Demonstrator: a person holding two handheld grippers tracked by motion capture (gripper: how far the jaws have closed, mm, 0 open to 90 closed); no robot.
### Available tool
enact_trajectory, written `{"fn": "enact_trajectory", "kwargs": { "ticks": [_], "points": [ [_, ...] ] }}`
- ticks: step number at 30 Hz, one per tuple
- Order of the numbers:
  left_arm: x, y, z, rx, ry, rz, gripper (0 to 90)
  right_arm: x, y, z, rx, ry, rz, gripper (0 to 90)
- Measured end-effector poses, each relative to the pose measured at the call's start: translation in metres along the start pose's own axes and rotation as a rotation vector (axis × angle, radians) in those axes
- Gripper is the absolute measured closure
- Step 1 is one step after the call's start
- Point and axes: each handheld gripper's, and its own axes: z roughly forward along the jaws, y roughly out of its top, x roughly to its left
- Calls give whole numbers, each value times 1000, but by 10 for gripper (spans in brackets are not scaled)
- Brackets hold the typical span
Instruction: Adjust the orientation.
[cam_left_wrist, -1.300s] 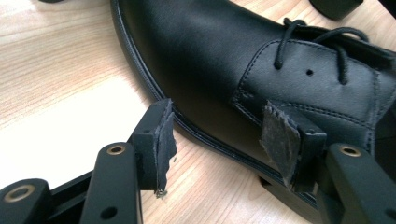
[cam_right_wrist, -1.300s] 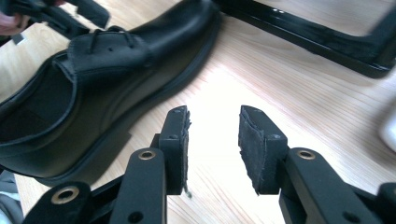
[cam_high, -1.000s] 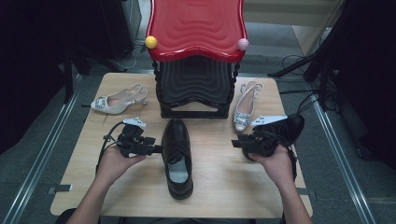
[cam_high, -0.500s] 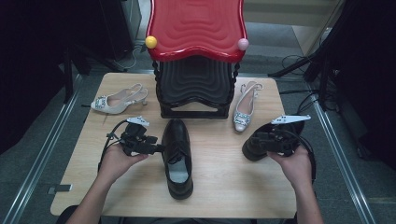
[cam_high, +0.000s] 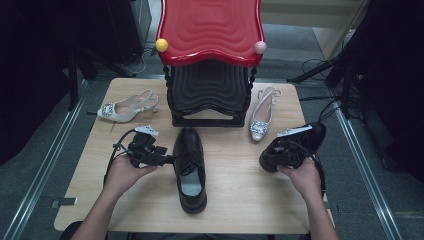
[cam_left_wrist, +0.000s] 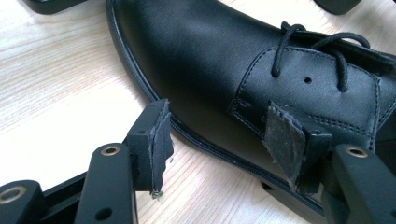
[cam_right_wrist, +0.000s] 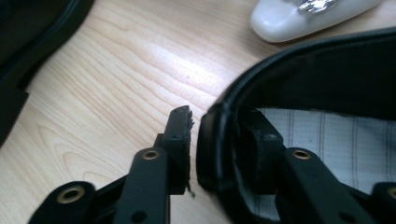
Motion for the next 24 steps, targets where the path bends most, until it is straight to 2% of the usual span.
{"fn": "enact_trajectory", "kwargs": {
  "ticks": [3, 6, 8, 10, 11, 12, 14, 16, 17, 19, 21, 24],
  "points": [
    [0, -3, -1, 2, 5, -6, 410, -1, 2, 1, 0, 16, 4, 721],
    [0, -5, -2, 0, 7, -10, 410, -1, 3, 1, 5, 13, 9, 743],
    [0, -6, -3, -2, 11, -13, 410, 3, 6, 1, 16, -13, -3, 763],
    [0, -8, -4, -3, 11, -17, 410, 10, 10, 1, 32, -71, -42, 774],
    [0, -8, -4, -3, 11, -17, 411, 10, 10, 1, 32, -71, -42, 774],
    [1, -9, -4, -1, 14, -18, 411, 13, 14, -1, 34, -95, -56, 783],
    [1, -9, -4, -1, 16, -20, 410, 12, 16, -5, 14, -70, -35, 788],
    [2, -9, -5, -2, 14, -21, 411, 12, 16, -9, -4, -67, -29, 789],
    [2, -10, -5, -6, 14, -26, 411, 14, 17, -15, -24, -92, -54, 790],
    [3, -10, -6, -9, 14, -26, 411, 21, 18, -19, -20, -134, -84, 789],
    [3, -9, -6, -9, 14, -24, 411, 23, 19, -23, -28, -110, -77, 788],
    [3, -9, -5, -8, 12, -25, 411, 32, 20, -29, -40, -112, -90, 786]
  ]
}}
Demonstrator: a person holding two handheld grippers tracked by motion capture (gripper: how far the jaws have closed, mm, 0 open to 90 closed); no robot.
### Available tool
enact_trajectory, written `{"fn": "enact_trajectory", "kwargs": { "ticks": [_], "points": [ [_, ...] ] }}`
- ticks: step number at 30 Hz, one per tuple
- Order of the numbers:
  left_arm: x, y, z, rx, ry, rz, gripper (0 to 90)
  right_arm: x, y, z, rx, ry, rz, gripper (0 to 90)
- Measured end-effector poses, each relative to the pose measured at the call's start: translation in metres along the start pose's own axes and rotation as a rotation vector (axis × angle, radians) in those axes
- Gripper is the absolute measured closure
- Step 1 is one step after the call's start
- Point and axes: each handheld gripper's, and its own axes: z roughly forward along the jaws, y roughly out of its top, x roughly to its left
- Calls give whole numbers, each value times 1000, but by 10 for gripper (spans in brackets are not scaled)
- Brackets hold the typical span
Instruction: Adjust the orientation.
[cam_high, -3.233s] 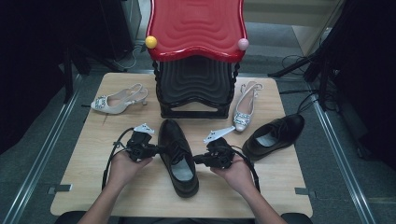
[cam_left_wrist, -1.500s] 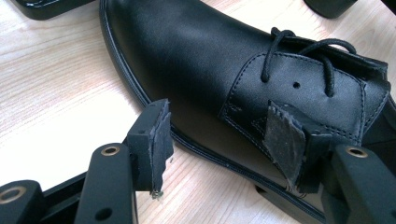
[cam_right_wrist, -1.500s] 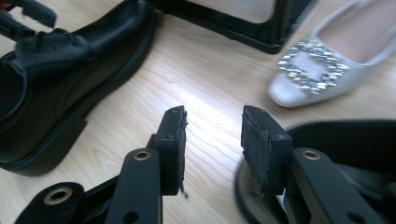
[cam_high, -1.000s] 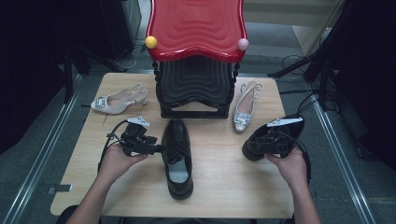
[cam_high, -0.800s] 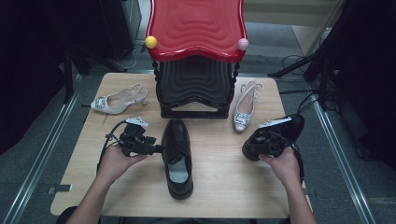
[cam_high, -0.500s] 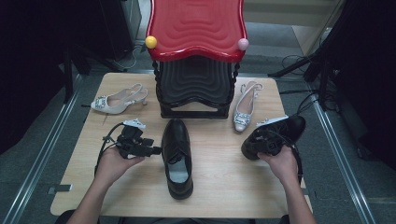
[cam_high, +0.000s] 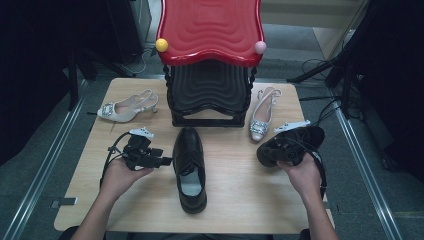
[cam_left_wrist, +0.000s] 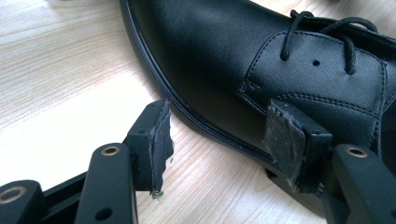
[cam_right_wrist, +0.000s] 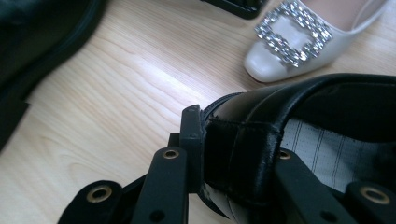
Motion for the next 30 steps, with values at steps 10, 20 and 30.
{"fn": "enact_trajectory", "kwargs": {
  "ticks": [10, 20, 30],
  "points": [
    [1, 1, 2, 2, 3, 0, 412, 38, 7, -13, 18, 44, -38, 784],
    [2, 1, 2, -2, -2, -6, 413, 85, 5, -2, 71, 134, -100, 784],
    [1, 1, 4, 4, 0, -1, 413, 116, -3, 20, 126, 168, -154, 789]
  ]
}}
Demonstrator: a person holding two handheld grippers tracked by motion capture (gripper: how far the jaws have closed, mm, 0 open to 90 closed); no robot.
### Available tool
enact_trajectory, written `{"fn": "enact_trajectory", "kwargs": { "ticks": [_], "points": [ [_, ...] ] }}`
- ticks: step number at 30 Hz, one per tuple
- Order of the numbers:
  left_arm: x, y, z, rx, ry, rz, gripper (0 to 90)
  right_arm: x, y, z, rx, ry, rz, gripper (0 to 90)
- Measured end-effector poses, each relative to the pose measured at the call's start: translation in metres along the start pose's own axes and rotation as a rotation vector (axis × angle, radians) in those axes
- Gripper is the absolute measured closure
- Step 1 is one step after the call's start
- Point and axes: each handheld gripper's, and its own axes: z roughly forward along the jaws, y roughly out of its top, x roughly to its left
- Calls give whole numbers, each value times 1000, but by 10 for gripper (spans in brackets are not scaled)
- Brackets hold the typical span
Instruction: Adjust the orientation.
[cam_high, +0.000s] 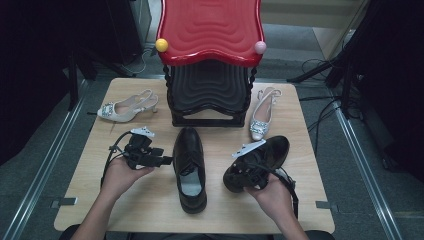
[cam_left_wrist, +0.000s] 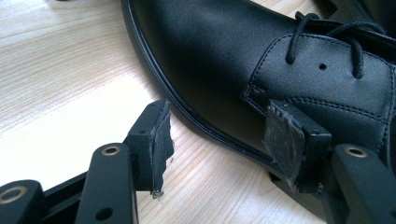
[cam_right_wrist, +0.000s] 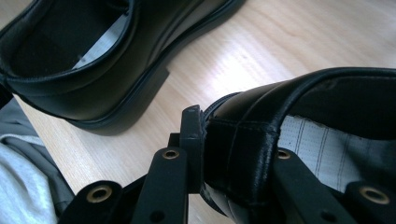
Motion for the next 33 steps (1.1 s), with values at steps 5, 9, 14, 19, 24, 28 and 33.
{"fn": "enact_trajectory", "kwargs": {
  "ticks": [5, 9, 14, 19, 24, 28, 33],
  "points": [
    [0, 0, 1, 2, -1, 2, 413, 10, -1, 10, 15, 28, -32, 790],
    [0, 0, 1, 1, 2, 3, 413, 12, -2, 15, 19, 69, -22, 788],
    [1, 0, 1, 4, 2, 3, 413, 14, -4, 18, 31, 74, -17, 788],
    [0, 0, 2, 4, 2, 4, 413, 22, -7, 23, 38, 105, -22, 781],
    [0, 0, 2, 4, 2, 8, 414, 28, -8, 29, 49, 107, -46, 775],
    [1, 0, 2, 1, 2, 10, 416, 27, -11, 32, 45, 136, -45, 755],
    [1, 0, 1, -4, 0, 4, 416, 25, -11, 27, 12, 169, -54, 645]
  ]
}}
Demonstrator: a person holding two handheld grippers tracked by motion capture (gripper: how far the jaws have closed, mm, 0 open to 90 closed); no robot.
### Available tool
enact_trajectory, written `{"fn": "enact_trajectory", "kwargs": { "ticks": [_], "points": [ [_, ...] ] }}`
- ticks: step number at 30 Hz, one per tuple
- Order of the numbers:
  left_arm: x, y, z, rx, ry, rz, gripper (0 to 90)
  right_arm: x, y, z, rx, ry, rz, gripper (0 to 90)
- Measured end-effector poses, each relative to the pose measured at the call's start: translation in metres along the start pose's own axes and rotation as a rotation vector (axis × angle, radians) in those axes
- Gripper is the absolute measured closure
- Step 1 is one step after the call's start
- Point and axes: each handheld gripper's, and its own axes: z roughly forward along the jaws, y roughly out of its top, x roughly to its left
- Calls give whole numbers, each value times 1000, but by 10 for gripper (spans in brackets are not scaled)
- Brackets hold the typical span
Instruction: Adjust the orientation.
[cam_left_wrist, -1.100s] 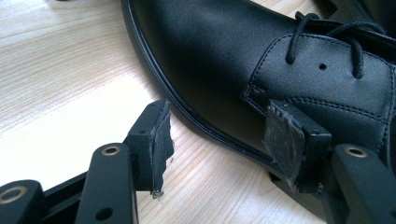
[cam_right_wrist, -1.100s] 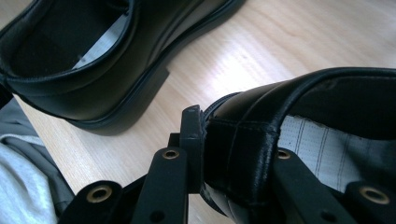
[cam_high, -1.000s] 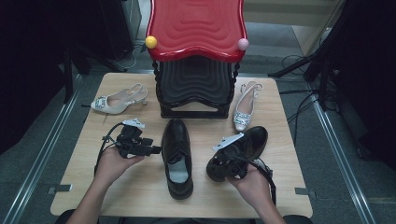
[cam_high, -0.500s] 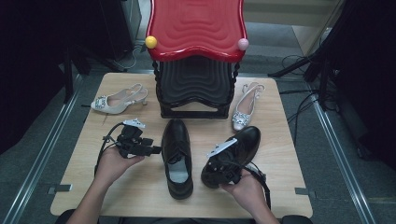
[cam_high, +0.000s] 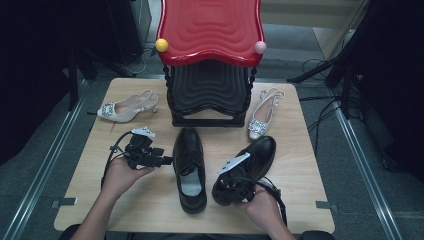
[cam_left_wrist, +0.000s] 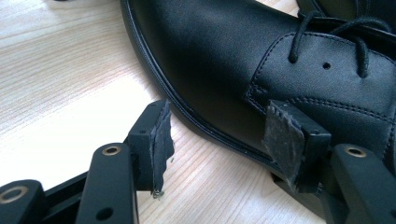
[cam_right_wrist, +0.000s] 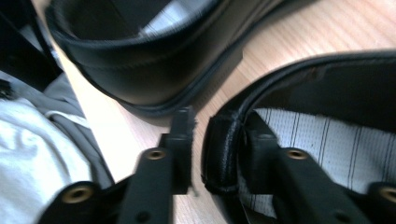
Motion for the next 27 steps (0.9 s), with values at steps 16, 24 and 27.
{"fn": "enact_trajectory", "kwargs": {
  "ticks": [16, 24, 27],
  "points": [
    [1, 0, -1, -6, 4, 3, 416, -48, -24, -72, -216, -69, 95, 848],
    [1, 1, 2, -12, -3, 3, 416, -80, -43, -85, -245, -158, 202, 900],
    [1, 2, 3, -7, -6, 4, 417, -93, -52, -87, -243, -191, 259, 900]
  ]
}}
